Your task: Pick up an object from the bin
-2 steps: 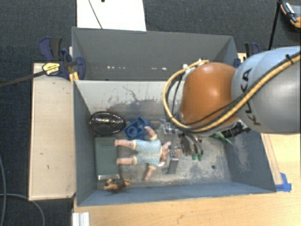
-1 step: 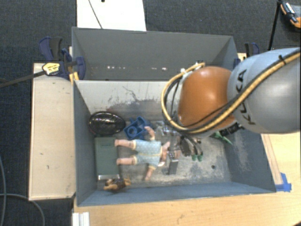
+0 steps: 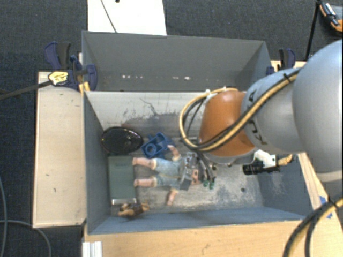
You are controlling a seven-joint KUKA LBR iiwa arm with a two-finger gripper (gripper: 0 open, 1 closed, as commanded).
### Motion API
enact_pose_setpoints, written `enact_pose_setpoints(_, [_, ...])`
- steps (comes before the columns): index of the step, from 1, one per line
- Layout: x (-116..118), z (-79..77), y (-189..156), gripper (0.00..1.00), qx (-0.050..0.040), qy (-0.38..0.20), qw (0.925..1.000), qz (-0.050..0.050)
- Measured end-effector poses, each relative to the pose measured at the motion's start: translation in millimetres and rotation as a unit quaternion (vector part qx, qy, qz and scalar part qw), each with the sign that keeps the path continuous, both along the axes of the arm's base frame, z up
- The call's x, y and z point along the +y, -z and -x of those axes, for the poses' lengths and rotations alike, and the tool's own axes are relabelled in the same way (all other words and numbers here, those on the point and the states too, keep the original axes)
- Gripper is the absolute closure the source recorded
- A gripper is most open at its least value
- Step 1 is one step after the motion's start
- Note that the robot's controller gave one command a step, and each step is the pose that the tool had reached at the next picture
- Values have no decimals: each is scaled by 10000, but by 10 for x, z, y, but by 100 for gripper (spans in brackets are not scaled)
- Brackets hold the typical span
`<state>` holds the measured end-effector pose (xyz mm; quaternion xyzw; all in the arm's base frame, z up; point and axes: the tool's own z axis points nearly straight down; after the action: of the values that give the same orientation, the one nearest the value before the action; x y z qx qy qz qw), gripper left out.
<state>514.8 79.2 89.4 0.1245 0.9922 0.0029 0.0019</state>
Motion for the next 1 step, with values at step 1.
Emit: enact_pose_setpoints(1, [0, 0, 0, 100, 0, 7, 10000, -1])
